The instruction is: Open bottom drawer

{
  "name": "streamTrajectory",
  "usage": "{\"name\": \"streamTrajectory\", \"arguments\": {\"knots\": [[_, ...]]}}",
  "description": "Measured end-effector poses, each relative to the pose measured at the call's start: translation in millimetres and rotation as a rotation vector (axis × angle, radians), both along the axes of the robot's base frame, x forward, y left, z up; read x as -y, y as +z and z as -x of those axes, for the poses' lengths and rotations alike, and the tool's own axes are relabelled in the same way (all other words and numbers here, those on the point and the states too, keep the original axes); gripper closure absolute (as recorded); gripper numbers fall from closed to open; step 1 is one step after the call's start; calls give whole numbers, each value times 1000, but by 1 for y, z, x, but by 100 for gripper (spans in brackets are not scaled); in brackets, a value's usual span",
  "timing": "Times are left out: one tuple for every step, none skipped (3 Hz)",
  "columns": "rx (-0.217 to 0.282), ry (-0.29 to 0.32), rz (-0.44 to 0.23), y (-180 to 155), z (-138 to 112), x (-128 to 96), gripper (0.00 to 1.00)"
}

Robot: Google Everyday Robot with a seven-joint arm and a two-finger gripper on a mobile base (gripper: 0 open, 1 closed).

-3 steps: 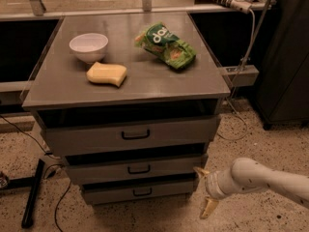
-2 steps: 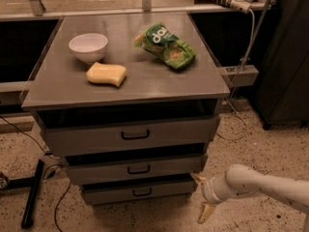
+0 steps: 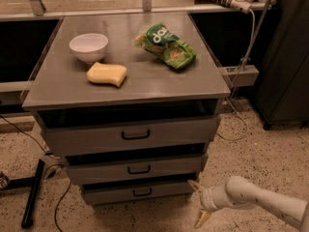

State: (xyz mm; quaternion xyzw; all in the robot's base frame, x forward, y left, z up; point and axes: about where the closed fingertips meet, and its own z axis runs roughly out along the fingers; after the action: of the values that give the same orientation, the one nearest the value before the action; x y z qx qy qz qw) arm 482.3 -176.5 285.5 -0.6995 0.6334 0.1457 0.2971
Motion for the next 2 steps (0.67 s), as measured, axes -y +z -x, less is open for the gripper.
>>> {"name": "streamTrajectory", "arguments": {"knots": [[16,-21,-102,-17,-11,0,0],[42,-33,-147,-13,-25,-3,0]]}}
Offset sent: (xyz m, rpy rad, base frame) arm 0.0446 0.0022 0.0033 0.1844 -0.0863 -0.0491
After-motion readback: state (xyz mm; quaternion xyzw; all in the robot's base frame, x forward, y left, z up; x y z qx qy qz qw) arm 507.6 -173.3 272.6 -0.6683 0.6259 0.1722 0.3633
